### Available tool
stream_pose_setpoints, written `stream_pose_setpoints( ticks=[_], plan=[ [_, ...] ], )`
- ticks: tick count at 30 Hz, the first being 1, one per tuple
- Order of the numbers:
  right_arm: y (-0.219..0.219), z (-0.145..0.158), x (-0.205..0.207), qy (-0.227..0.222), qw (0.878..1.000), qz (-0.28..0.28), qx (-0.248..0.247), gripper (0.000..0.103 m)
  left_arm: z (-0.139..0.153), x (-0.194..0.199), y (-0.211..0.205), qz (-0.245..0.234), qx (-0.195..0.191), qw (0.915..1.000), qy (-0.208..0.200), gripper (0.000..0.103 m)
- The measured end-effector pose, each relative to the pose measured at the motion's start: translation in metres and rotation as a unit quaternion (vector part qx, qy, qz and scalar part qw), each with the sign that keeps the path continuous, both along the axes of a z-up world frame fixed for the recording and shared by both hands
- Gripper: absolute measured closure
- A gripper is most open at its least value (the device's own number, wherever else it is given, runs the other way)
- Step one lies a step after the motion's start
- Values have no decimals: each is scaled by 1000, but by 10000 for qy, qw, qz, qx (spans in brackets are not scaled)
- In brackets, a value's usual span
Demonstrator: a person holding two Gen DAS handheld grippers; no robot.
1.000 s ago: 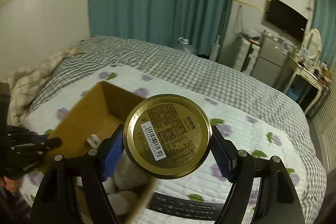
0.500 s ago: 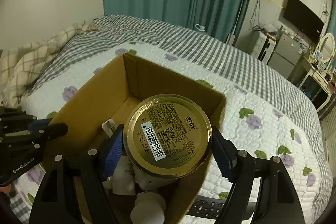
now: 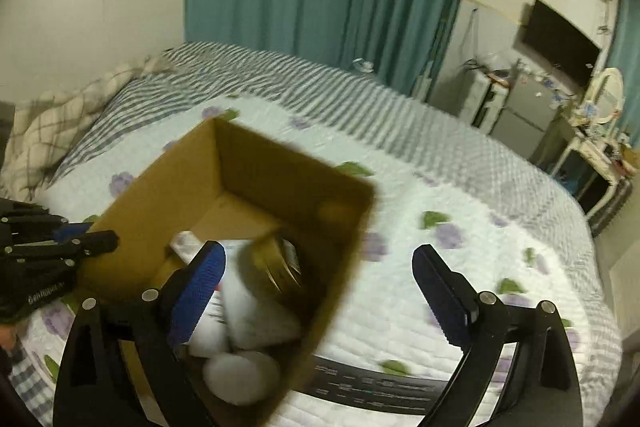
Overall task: Organize rigid objects
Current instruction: 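Lower the gold tin into the box and open the right tool, then grasp the black TV remote with the right tool and lift it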
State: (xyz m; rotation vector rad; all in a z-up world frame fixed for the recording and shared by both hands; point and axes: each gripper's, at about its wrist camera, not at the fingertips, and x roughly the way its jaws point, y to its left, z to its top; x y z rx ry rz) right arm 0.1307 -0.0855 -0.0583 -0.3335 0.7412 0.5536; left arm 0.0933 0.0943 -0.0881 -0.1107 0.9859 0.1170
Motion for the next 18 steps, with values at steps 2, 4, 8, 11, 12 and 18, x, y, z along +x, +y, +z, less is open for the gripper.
stream_pose_setpoints(
  ticks=[2, 4, 8, 11, 12, 18],
  plan=[
    [-22, 11, 3, -148, 9997, -190, -77, 8, 1, 0, 0, 1, 20, 10000, -9, 95],
    [-42, 17, 6, -240, 9990, -339, -162, 8, 2, -1, -1, 2, 42, 10000, -15, 95],
    [-79, 14, 8, -246, 9975, -531, -403, 8, 1, 0, -1, 19, 46, 10000, 24, 95],
    [-93, -3, 7, -64, 9967, -477, -651, 8, 2, 0, -3, 24, 105, 9999, 37, 95],
    [-94, -11, 5, 8, 9966, -404, -720, 8, 2, 0, -3, 28, 118, 9999, 46, 95],
    [-90, -73, -7, 289, 9934, 44, -1111, 8, 1, 0, -2, 49, 91, 9999, 123, 95]
  ],
)
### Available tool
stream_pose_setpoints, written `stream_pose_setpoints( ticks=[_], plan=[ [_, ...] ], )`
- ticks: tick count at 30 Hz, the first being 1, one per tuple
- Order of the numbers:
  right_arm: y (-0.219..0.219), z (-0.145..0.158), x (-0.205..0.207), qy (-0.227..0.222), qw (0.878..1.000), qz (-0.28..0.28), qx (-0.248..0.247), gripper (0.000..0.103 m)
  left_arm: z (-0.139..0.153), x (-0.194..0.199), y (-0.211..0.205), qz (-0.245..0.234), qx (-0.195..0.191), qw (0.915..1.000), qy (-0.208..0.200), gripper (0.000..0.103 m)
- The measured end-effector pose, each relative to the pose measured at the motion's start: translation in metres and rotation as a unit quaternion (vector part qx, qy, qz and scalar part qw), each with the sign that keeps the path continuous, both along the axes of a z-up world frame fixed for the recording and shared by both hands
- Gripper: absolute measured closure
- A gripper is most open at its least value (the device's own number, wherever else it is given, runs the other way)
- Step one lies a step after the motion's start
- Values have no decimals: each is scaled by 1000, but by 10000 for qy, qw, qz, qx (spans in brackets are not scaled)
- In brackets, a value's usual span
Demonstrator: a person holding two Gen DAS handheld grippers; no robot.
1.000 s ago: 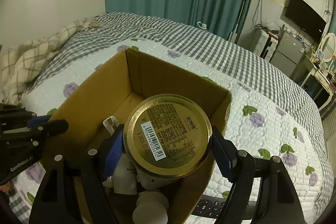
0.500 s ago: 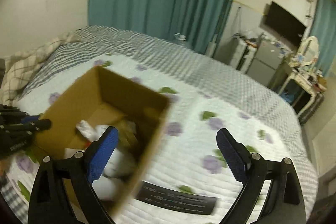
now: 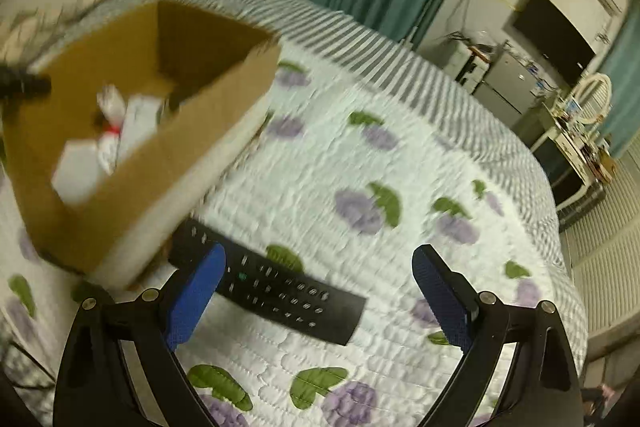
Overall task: Organize rigid objects
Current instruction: 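Grasp the black TV remote with the right tool and lift it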
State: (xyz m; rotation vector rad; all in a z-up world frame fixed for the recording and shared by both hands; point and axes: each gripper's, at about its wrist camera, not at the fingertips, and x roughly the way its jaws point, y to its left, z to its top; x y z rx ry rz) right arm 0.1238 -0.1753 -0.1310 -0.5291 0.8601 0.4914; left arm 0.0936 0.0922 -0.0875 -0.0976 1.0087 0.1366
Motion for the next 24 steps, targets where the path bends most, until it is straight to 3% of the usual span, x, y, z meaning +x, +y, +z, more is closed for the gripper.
stream_pose_setpoints(
  ticks=[4, 14, 22, 24],
  plan=[
    [1, -30, -2, 280, 9993, 61, -243, 8, -1, 0, -2, 23, 36, 10000, 39, 95],
    [18, -58, -12, 423, 9949, 406, -818, 8, -2, 0, -3, 11, 24, 10000, 48, 95],
    [25, -57, -1, 471, 9966, 416, -527, 9, -2, 0, -3, 7, 34, 10000, 47, 95],
    [24, -58, 6, 602, 9972, 317, -320, 13, -2, 0, -3, 7, 26, 10000, 45, 95]
  ],
)
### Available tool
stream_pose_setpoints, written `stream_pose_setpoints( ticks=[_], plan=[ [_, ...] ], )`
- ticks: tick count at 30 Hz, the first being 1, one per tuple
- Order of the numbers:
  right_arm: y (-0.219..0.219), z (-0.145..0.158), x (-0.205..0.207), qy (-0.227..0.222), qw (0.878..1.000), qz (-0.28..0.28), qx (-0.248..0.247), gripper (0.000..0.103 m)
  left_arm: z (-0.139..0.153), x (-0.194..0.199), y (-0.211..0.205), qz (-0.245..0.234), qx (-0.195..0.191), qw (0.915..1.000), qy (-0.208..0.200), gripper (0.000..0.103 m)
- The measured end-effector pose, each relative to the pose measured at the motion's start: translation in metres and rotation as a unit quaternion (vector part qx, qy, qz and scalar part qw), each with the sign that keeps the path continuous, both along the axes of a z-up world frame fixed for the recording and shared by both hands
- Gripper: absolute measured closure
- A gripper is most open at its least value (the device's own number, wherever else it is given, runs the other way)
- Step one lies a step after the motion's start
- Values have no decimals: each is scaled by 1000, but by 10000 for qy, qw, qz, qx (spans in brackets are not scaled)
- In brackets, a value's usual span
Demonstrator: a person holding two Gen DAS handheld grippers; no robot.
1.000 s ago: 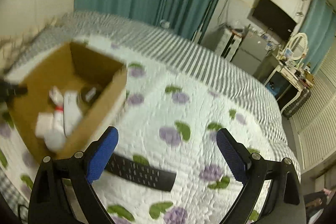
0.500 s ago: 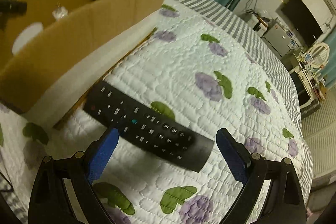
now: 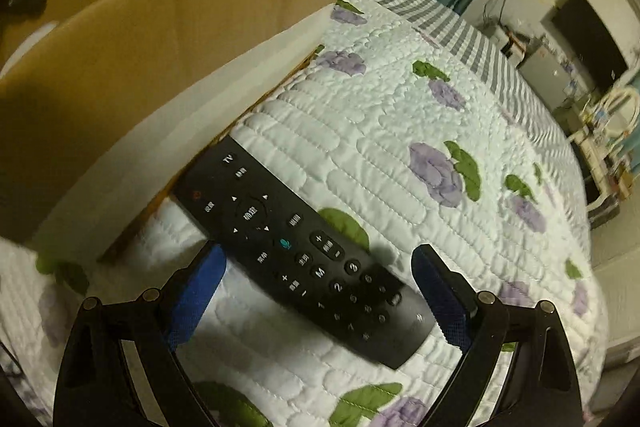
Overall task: Organize rigid objects
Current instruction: 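Grasp the black TV remote with the right tool and lift it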
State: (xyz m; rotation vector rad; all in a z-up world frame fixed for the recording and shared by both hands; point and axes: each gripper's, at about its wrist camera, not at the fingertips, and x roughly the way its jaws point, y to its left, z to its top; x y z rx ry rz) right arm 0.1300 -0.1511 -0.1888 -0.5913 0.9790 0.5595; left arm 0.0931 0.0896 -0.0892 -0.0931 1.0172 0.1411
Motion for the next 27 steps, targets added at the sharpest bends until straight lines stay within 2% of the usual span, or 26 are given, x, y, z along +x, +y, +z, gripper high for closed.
stream_pose_setpoints(
  ticks=[2, 5, 11, 18, 27],
  plan=[
    [-2, 1, 6, 145, 9996, -140, 218, 27, 0, 0, 0, 1, -2, 10000, 7, 95],
    [-5, 3, 16, 157, 9981, -418, 416, 39, 0, 0, 0, 1, 9, 10000, 3, 95],
    [-18, 10, 30, 62, 9928, -1000, 649, 52, 0, 0, 0, 3, 8, 10000, 4, 95],
    [-47, 18, 40, 76, 9820, -1627, 957, 58, -1, 0, 0, 1, 2, 10000, 0, 95],
    [-45, 29, 30, -91, 9831, -1602, 885, 59, 0, 0, 0, 0, 12, 10000, 0, 95]
  ],
)
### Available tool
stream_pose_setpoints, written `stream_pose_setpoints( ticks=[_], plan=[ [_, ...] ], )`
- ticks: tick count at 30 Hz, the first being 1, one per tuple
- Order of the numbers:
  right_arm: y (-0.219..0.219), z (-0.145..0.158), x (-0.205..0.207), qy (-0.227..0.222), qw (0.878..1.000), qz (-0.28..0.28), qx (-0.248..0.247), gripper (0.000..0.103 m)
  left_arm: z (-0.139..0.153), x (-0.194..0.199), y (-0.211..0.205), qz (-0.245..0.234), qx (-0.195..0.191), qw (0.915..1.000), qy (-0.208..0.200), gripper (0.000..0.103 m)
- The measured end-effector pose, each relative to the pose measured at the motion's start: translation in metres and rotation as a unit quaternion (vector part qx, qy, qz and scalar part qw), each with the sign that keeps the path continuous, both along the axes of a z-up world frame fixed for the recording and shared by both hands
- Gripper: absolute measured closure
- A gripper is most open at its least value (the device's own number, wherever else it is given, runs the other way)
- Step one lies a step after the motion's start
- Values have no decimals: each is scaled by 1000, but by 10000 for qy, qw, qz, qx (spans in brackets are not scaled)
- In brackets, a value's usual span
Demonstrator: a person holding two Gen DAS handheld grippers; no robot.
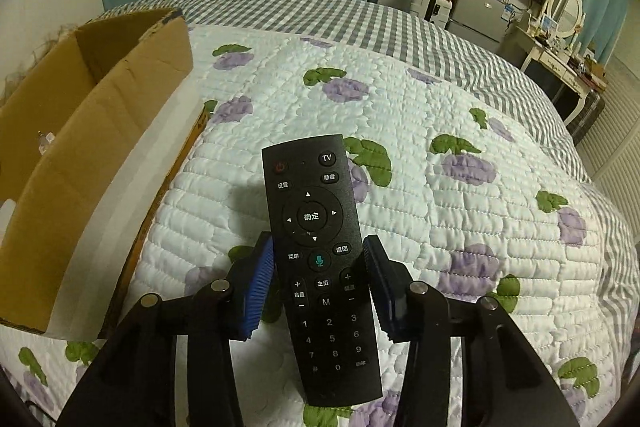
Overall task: Organize rigid objects
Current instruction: 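Grasp the black TV remote with the right tool and lift it, then lower the black remote into the box and release it from the right tool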
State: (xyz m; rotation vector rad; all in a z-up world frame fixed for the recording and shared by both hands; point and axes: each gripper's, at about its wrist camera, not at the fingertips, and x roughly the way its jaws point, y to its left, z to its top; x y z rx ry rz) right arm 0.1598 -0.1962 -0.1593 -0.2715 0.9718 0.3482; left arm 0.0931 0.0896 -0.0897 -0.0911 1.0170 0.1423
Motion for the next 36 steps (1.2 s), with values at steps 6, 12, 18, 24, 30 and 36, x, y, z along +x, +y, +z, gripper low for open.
stream_pose_setpoints(
  ticks=[6, 12, 18, 24, 30, 36],
  plan=[
    [-4, 21, -12, -128, 9998, -48, 163, 60, 1, 0, -1, -10, 21, 10000, -7, 95],
    [-6, 55, -23, -390, 9983, -112, 422, 65, 3, -1, -1, -21, -29, 10000, -34, 95],
    [1, 96, -32, -752, 9957, -45, 538, 72, 5, -4, 1, -41, -79, 9999, -82, 95],
    [14, 144, -49, -1168, 9909, 176, 639, 81, 6, -4, 2, -68, -101, 9998, -135, 95],
    [32, 185, -72, -1458, 9854, 470, 738, 84, 6, -4, 3, -84, -134, 9997, -162, 95],
    [55, 209, -95, -1503, 9796, 927, 957, 84, 7, -5, 5, -101, -188, 9996, -193, 95]
  ],
)
